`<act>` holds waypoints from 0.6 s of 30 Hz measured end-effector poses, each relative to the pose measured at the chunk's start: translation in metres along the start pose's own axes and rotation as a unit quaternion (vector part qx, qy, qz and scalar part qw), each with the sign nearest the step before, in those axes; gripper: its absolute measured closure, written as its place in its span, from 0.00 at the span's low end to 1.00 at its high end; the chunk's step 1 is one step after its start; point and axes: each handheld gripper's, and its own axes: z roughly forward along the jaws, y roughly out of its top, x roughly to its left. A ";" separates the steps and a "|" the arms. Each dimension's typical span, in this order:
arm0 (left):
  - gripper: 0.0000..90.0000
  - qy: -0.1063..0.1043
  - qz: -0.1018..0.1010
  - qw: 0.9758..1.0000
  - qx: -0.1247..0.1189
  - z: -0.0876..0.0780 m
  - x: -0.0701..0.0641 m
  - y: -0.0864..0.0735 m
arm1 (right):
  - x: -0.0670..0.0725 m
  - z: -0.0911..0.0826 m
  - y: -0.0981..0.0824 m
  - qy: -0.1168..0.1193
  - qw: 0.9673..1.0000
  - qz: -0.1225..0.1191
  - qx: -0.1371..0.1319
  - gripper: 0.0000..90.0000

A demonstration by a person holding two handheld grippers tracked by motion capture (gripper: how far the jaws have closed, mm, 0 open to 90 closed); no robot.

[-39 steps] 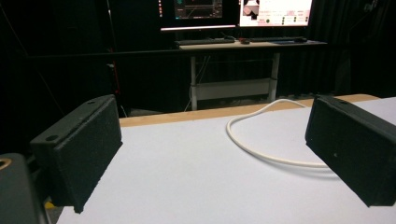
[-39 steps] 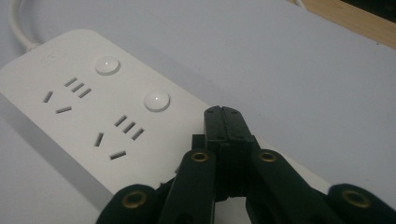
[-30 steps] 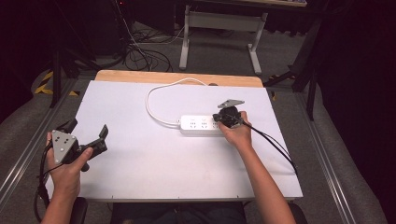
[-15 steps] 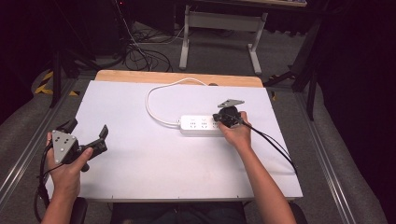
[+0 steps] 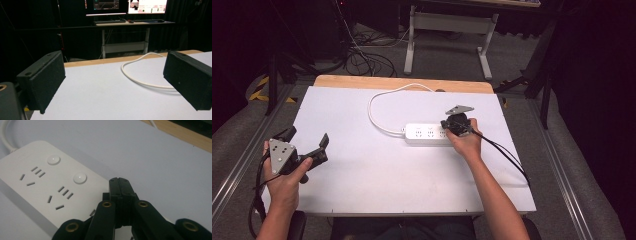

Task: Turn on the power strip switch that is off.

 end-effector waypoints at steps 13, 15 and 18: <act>0.05 -0.002 0.002 1.000 0.000 0.003 0.000 0.000 | -0.008 -0.044 0.004 0.021 0.994 0.017 -0.109 1.00; 0.05 -0.002 0.001 1.000 0.001 0.004 0.000 0.000 | -0.010 -0.051 0.003 0.024 0.992 0.022 -0.121 1.00; 0.05 -0.004 -0.002 1.000 0.001 0.005 0.000 0.000 | -0.010 -0.059 0.002 0.017 0.992 0.016 -0.128 1.00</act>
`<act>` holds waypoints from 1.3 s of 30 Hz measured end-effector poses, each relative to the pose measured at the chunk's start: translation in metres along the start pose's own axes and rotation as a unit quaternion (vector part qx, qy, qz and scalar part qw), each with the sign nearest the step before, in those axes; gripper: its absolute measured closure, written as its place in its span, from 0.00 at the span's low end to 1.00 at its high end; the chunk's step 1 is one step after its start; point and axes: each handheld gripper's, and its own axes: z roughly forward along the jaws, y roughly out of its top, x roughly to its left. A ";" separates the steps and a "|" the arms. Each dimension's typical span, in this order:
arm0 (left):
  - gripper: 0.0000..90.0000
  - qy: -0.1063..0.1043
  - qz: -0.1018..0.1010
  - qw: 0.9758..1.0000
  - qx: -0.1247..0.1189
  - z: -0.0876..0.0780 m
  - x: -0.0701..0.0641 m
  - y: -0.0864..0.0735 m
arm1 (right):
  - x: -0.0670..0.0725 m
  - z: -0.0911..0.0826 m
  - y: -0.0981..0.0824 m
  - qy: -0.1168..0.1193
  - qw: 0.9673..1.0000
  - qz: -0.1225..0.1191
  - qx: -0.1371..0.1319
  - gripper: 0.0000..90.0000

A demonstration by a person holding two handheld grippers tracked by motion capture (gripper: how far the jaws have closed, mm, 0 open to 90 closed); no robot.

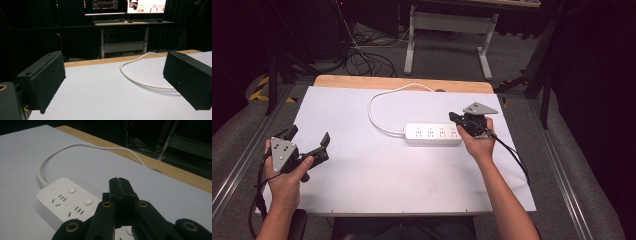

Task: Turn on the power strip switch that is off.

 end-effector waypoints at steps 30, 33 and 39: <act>0.05 -0.001 0.004 1.000 0.000 0.000 -0.001 0.000 | 0.005 -0.108 -0.021 0.014 0.985 0.040 -0.167 1.00; 0.05 0.000 0.002 1.000 0.000 0.000 0.000 0.000 | 0.005 -0.117 -0.030 0.012 0.985 0.039 -0.170 1.00; 0.05 -0.001 0.003 1.000 -0.001 0.000 -0.001 0.001 | 0.002 -0.125 -0.039 0.010 0.983 0.048 -0.178 1.00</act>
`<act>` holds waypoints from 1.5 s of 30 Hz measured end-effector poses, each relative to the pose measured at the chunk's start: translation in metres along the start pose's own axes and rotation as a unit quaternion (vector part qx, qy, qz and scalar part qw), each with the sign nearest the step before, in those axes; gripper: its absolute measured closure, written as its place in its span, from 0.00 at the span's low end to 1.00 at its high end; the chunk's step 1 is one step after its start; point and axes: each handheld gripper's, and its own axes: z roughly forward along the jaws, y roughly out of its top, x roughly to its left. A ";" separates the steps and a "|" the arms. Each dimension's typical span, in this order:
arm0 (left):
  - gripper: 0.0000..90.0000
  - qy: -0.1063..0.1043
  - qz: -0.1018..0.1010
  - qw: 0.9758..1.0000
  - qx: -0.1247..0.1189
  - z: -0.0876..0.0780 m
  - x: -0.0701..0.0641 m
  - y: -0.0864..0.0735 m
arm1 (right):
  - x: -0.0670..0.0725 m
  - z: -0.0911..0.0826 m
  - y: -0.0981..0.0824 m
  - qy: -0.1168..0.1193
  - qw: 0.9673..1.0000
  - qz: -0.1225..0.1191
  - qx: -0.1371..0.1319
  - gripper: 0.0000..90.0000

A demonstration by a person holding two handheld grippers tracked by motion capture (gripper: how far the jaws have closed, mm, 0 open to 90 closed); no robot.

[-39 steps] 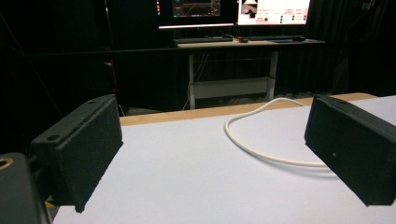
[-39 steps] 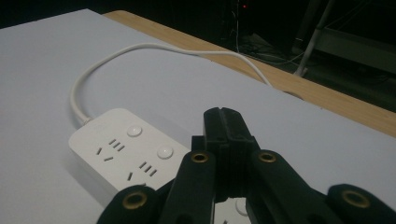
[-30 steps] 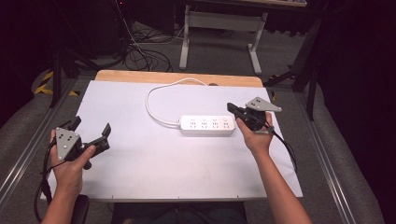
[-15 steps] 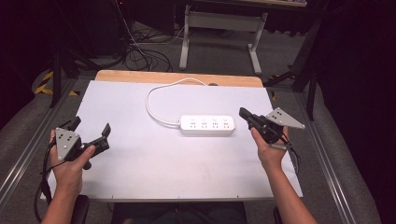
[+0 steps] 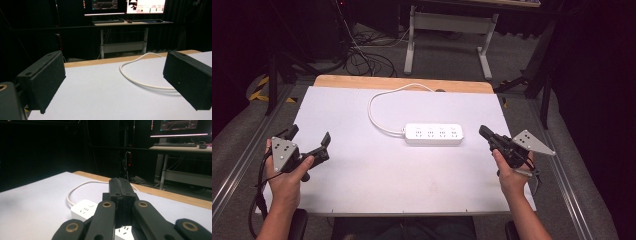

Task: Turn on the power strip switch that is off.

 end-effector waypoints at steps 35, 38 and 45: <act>0.05 0.001 -0.003 1.000 -0.001 -0.001 0.001 0.000 | -0.001 0.011 -0.008 0.032 0.999 0.008 -0.013 0.04; 0.05 0.001 -0.003 1.000 -0.001 -0.001 0.001 0.000 | -0.001 0.011 -0.008 0.033 0.999 0.005 -0.013 0.04; 0.05 0.002 -0.005 1.000 -0.002 -0.001 0.002 0.000 | -0.001 0.011 -0.008 0.033 0.999 0.002 -0.014 0.04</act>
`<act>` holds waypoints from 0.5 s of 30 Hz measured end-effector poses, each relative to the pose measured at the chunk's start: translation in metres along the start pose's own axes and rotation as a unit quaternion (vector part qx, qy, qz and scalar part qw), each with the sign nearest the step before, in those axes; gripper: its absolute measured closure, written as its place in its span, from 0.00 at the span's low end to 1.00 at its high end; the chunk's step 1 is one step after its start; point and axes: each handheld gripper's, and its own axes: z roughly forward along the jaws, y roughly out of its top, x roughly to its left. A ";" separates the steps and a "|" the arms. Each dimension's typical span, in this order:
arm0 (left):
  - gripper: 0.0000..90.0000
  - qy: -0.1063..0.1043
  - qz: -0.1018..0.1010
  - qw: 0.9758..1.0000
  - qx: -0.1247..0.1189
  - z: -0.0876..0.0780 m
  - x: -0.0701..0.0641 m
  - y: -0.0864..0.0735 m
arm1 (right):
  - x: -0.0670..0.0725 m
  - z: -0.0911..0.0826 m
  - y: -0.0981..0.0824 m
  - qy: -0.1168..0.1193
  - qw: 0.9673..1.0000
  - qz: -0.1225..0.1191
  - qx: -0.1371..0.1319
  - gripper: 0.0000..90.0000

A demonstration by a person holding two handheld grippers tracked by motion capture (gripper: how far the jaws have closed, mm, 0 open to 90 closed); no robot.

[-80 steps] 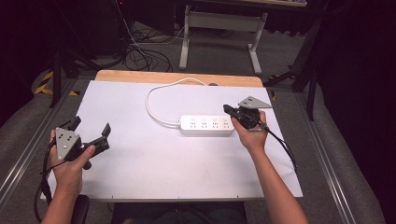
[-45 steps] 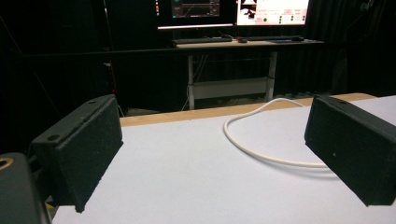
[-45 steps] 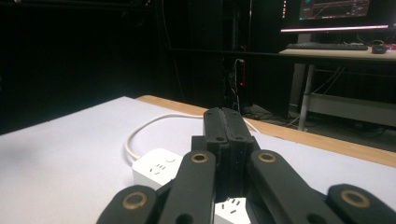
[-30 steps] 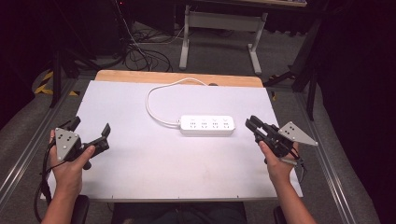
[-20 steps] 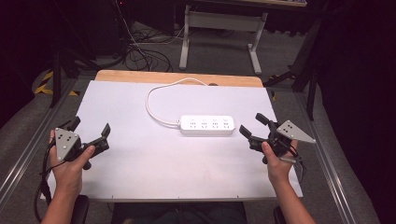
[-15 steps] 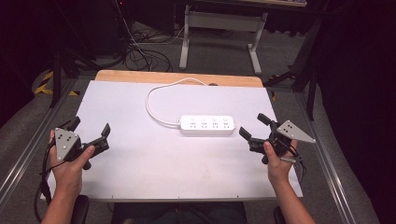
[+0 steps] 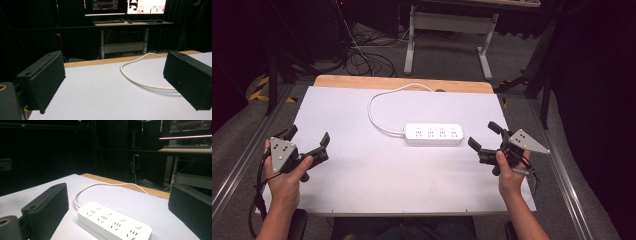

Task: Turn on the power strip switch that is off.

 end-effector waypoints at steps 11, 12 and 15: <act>0.05 0.001 -0.001 1.000 0.000 0.000 0.000 0.000 | 0.000 0.000 0.000 0.001 1.000 -0.002 -0.001 0.04; 0.05 0.001 0.000 1.000 0.000 0.000 0.001 0.000 | 0.000 0.000 0.000 0.001 1.000 -0.002 0.000 0.04; 0.05 0.001 -0.001 1.000 0.000 0.000 0.001 0.000 | 0.000 0.000 0.000 0.001 1.000 -0.003 -0.001 0.04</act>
